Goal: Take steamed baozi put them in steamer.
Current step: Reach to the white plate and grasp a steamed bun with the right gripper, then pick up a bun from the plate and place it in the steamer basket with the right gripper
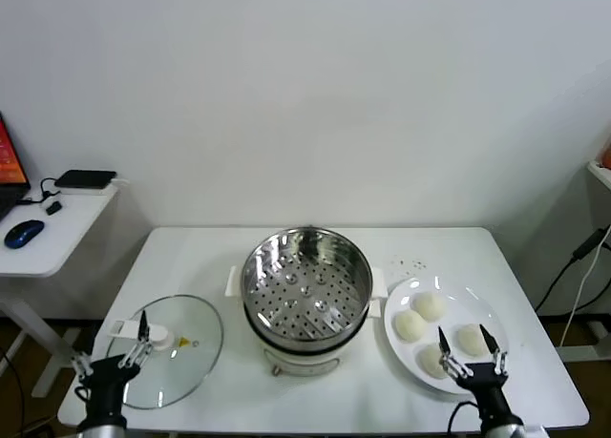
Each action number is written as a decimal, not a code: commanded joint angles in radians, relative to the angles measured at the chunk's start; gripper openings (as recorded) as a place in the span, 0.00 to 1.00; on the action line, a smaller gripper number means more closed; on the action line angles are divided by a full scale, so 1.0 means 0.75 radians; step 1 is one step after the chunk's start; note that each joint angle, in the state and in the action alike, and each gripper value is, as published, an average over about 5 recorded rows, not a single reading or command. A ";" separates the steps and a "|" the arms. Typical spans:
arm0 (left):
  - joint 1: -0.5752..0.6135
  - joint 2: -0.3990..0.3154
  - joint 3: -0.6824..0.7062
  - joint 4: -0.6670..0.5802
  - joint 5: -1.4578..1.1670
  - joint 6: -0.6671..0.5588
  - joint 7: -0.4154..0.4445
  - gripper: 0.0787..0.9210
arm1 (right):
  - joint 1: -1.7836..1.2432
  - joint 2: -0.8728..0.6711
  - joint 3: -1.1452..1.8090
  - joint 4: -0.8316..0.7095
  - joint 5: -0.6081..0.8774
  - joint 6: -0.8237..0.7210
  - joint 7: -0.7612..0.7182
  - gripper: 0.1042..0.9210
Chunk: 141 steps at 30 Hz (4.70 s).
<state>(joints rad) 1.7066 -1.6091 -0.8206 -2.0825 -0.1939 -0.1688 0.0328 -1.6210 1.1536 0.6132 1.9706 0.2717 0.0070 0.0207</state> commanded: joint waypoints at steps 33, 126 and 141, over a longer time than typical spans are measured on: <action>0.009 -0.021 0.118 0.060 0.072 -0.099 0.027 0.88 | 2.655 -1.157 -2.484 -0.585 0.125 -0.711 -1.109 0.88; -0.007 -0.001 0.084 0.185 0.163 -0.203 0.032 0.88 | 3.530 -0.340 -3.108 -0.802 0.282 0.106 -1.405 0.66; -0.016 -0.010 0.095 0.196 0.165 -0.215 0.020 0.88 | 3.430 0.172 -3.097 -0.864 0.156 0.749 -1.222 0.65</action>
<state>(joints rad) 1.6956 -1.6092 -0.7496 -1.9366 -0.0705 -0.3292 0.0471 0.9423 1.1364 -1.6982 1.3242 0.4125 0.3591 -0.9557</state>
